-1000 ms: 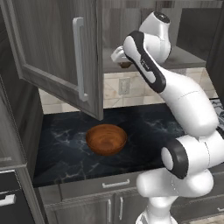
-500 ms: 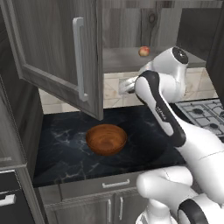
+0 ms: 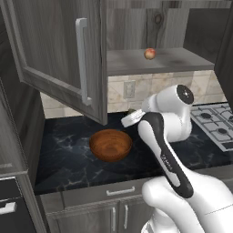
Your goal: Open the cabinet. Pick the kiwi and peach from the cabinet and place them into the bowl. Then close the cabinet.
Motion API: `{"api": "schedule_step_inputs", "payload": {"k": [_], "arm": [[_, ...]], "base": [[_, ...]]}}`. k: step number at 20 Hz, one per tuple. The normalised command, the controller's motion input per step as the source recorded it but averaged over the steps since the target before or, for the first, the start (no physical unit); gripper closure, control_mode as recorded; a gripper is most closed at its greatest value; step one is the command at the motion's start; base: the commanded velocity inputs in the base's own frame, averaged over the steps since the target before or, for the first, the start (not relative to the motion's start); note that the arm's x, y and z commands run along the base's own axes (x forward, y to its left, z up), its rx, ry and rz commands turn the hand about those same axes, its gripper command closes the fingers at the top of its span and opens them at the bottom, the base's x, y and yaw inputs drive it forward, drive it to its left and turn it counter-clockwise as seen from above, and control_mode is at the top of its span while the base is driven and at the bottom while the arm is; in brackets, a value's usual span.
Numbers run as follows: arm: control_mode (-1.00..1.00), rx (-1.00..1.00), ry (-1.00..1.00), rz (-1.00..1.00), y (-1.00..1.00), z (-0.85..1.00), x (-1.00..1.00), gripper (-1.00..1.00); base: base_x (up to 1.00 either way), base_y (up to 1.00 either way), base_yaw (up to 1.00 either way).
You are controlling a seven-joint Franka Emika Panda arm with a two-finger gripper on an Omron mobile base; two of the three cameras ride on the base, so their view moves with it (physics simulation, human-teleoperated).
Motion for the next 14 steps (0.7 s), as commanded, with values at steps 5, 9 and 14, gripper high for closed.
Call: {"api": "schedule_step_inputs", "payload": {"k": [5, 9, 14], "arm": [[-1.0, -0.05, 0.13, 0.0, 0.12, -0.1, 0.04, 1.0], [-1.0, -0.02, 0.09, 0.0, 0.01, -0.1, 0.07, 1.0], [-1.0, -0.08, 0.03, 0.0, 0.07, -0.27, 0.1, 1.0]], "base": [[0.0, 0.0, 0.0], [0.0, 0.0, 0.0], [0.0, 0.0, 0.0]]}}
